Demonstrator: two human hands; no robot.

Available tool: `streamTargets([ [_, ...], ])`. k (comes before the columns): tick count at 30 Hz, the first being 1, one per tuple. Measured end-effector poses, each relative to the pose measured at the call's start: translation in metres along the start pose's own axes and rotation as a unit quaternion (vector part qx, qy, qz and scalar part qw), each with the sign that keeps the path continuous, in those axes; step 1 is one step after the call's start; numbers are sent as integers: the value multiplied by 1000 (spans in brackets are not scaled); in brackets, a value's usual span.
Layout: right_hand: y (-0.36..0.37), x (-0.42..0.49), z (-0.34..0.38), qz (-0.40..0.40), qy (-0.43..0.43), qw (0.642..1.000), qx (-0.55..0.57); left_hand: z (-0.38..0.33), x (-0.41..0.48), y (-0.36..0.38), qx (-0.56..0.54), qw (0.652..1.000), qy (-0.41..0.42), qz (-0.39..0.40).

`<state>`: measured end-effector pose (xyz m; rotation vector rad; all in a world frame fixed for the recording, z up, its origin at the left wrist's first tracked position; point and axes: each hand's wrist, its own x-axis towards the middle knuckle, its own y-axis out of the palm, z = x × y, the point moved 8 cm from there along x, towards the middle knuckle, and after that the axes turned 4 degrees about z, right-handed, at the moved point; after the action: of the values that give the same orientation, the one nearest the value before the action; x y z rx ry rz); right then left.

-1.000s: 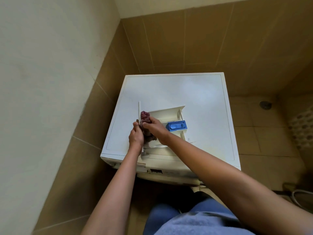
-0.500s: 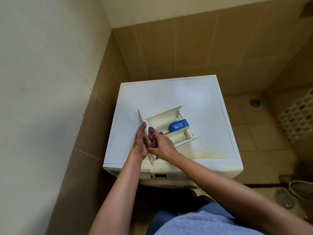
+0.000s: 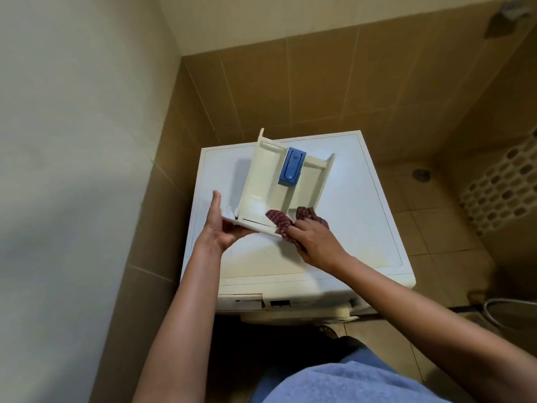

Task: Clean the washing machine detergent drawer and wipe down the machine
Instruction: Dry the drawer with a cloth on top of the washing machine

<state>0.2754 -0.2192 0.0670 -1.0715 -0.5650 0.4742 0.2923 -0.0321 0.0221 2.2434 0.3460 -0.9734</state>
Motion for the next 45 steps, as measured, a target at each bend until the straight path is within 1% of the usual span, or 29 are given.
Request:
streamTargets([
  [2,6,-8,-8,-3,-13,1000,-25,9,-5,-2,24,1000,-5,-5],
  [4,17,-13,-21,6,-3,999,-41,20,-4,-12,59,997,15,-37],
  [7,28,-19,-36,45,35,993,-100,47,-1,-26,105,992,19,-67],
  [9,31,-22,-42,50,59,991,-113,66,3,-36,94,992,21,-79],
  [12,38,-27,-37,39,87,993,-69,83,5,-44,99,989,42,-98],
  [14,51,-26,-17,53,90,993,-46,92,6,-44,114,986,59,-108],
  [16,72,-22,12,95,74,993,12,95,6,-40,131,982,78,-114],
  [18,86,-24,35,136,72,984,85,98,7,-40,138,979,91,-122],
  [20,88,-31,39,138,61,985,86,98,6,-44,126,979,91,-134],
  [22,83,-38,29,120,39,991,33,100,4,-48,101,981,81,-145],
  [23,80,-40,18,125,51,991,9,102,5,-51,90,982,75,-150],
  [24,77,-42,3,130,82,988,-2,104,5,-52,83,983,69,-151],
  [26,70,-47,-32,144,172,974,-13,107,7,-53,79,983,60,-151],
  [28,69,-56,-58,166,221,960,-36,109,9,-53,74,985,54,-147],
  [30,72,-59,-65,172,243,954,6,112,10,-52,70,985,46,-148],
  [32,75,-54,-52,148,263,952,38,118,11,-50,60,986,45,-148],
  [34,85,-43,-20,148,242,959,28,124,12,-46,41,988,51,-140],
  [36,97,-35,16,171,212,962,25,125,10,-44,28,988,62,-136],
  [38,105,-35,36,183,185,965,31,124,12,-46,9,988,66,-136],
  [39,103,-36,37,180,169,968,39,124,13,-48,5,989,61,-138],
  [42,89,-41,27,169,79,981,49,123,11,-51,8,988,43,-146],
  [43,85,-44,16,166,74,982,43,123,10,-51,3,988,40,-147],
  [45,75,-48,-15,160,105,981,29,122,7,-52,2,988,33,-151],
])
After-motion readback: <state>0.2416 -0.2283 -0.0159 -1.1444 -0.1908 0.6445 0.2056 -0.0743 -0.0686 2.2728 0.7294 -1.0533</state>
